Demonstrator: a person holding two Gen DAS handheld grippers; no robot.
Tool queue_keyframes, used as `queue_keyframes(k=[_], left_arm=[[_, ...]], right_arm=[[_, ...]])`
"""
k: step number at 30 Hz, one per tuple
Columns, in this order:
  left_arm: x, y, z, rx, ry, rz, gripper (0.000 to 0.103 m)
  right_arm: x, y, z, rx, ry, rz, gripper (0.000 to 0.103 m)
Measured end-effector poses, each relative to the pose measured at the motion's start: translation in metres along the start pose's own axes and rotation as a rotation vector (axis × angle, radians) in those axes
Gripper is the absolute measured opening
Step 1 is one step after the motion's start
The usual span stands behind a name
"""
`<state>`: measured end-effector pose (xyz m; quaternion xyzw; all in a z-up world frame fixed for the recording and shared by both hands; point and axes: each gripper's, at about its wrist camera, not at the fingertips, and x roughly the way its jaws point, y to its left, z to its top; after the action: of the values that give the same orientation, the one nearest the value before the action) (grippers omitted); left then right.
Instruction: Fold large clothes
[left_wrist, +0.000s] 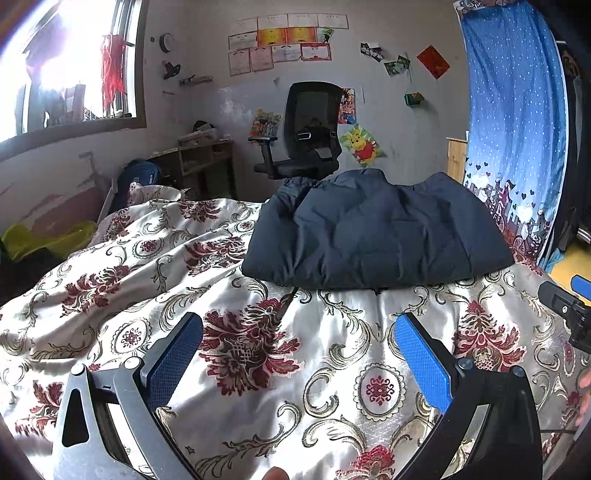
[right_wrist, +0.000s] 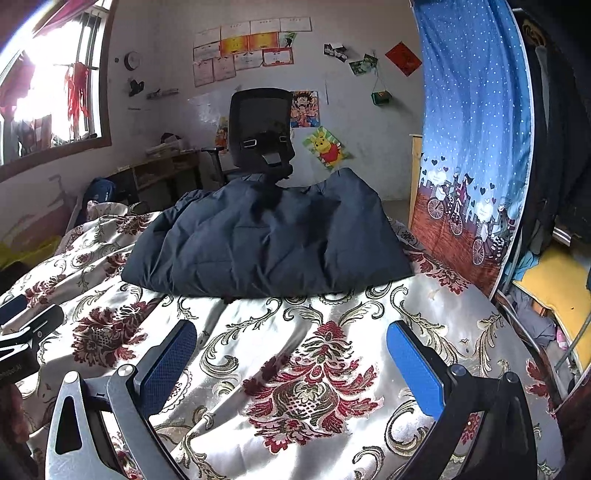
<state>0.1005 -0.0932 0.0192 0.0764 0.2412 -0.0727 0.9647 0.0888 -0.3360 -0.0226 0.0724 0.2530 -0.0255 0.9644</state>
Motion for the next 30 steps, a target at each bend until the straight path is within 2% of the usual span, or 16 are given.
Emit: queue_keyframes(k=[30], left_arm=[[-0.0002,-0.0014,-0.0022,-0.004,-0.001,-0.001,0.102]], right_arm=[[-0.0042,0.0076,0.0007,-0.040,-0.019,0.006,0.103]])
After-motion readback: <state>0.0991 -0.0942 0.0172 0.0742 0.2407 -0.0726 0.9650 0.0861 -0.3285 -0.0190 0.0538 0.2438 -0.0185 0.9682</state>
